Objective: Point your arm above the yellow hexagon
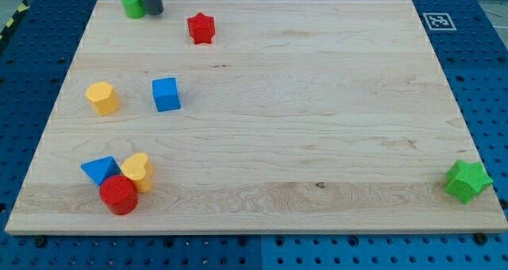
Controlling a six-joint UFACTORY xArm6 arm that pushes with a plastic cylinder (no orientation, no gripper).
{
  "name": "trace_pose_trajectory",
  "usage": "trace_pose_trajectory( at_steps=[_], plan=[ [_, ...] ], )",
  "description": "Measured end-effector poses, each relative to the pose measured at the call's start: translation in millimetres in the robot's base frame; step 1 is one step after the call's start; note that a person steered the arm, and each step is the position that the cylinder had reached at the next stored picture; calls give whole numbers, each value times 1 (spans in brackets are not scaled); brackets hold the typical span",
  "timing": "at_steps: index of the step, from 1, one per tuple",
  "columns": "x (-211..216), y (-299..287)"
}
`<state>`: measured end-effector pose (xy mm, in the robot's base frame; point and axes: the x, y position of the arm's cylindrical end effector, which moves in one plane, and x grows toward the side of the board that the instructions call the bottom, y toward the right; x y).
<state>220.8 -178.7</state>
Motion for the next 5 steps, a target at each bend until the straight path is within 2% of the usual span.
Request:
trace_pose_trajectory(
  at_steps=[1, 5],
  plan=[
    [0, 26],
    [12, 29]
  ],
)
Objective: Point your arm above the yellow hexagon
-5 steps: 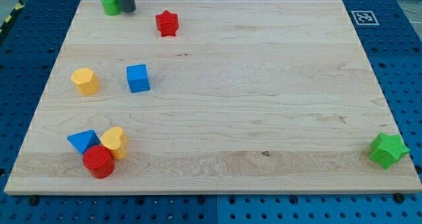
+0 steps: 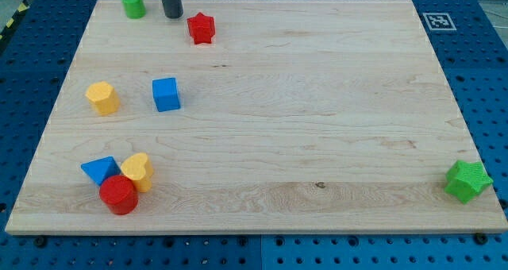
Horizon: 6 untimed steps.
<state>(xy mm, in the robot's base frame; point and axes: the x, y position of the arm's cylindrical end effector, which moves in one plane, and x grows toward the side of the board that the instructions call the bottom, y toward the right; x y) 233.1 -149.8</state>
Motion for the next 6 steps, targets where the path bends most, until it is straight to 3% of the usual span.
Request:
trace_pose_trajectory(
  at_steps=[2, 6],
  plan=[
    [14, -6],
    [96, -69]
  ],
)
